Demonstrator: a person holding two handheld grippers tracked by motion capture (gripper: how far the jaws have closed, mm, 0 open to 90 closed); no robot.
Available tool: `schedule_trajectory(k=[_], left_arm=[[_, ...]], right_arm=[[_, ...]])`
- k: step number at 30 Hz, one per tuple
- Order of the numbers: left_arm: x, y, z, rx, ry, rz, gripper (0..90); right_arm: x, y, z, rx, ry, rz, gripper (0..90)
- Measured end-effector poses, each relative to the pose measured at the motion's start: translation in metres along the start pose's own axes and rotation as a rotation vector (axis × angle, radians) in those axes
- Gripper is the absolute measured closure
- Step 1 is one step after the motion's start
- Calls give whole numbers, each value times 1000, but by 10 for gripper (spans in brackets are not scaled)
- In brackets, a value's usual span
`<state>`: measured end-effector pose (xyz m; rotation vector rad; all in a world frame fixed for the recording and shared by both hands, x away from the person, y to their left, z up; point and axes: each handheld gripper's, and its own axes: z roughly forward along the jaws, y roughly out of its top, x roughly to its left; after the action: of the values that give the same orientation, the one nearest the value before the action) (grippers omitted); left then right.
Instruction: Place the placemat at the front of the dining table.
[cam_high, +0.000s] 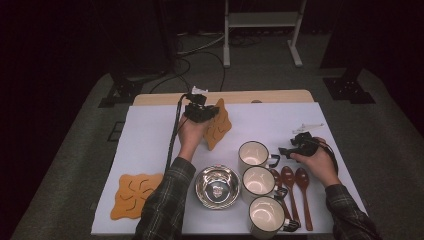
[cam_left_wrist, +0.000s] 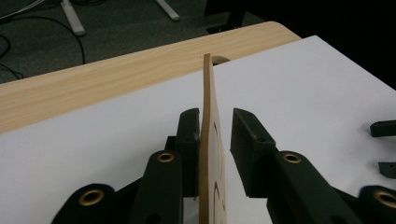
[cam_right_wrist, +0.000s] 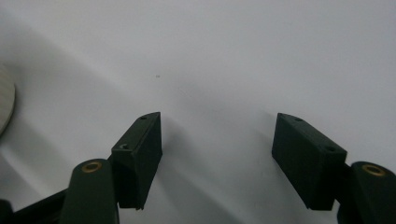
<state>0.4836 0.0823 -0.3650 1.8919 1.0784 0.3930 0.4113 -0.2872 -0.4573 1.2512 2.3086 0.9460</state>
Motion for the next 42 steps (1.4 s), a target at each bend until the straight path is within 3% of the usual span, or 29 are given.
schedule_trajectory(k=[23, 34, 42], left_arm=[[3, -4, 7, 85, 44, 37, 481], [7, -6, 9, 103, 36, 47, 360], [7, -7, 11, 118, 53, 67, 251]], right_arm=[[0, 0, 0, 1, 1, 2, 313], [0, 0, 0, -1, 0, 0, 313], [0, 0, 0, -1, 0, -1, 313]])
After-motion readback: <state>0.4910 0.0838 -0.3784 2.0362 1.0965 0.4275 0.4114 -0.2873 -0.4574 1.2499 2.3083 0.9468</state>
